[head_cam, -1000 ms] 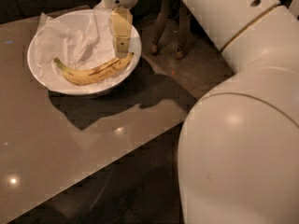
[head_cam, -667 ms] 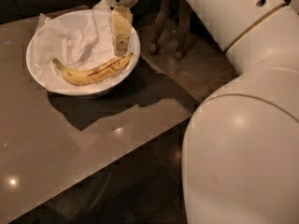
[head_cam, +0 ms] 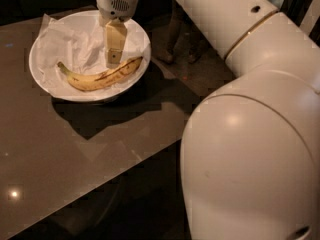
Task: Pick banana from white bowl
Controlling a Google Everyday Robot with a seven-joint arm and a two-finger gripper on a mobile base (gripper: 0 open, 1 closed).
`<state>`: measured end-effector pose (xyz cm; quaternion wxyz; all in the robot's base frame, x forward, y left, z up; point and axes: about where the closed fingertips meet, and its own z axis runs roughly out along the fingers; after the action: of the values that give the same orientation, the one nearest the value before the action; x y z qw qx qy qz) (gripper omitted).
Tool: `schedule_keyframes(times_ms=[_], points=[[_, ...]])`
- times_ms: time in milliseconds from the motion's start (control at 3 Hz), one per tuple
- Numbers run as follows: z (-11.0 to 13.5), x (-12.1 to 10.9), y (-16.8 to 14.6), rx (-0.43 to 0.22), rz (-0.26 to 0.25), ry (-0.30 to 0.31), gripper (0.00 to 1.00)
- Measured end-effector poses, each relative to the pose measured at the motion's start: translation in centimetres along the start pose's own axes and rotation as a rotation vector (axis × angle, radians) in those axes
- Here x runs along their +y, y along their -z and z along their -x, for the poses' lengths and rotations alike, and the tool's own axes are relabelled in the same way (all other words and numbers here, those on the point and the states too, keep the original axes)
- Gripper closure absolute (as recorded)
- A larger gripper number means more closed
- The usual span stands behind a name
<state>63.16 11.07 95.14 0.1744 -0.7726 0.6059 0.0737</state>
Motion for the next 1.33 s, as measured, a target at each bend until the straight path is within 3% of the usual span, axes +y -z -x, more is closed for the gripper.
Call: schedule_keyframes(times_ms=[667,1333], points=[[1.1,0.1,-3.1,-0.005,0.060,-0.059,0.15],[0.8,0.4,-6.0,0.028,0.116,-0.105,0.32]])
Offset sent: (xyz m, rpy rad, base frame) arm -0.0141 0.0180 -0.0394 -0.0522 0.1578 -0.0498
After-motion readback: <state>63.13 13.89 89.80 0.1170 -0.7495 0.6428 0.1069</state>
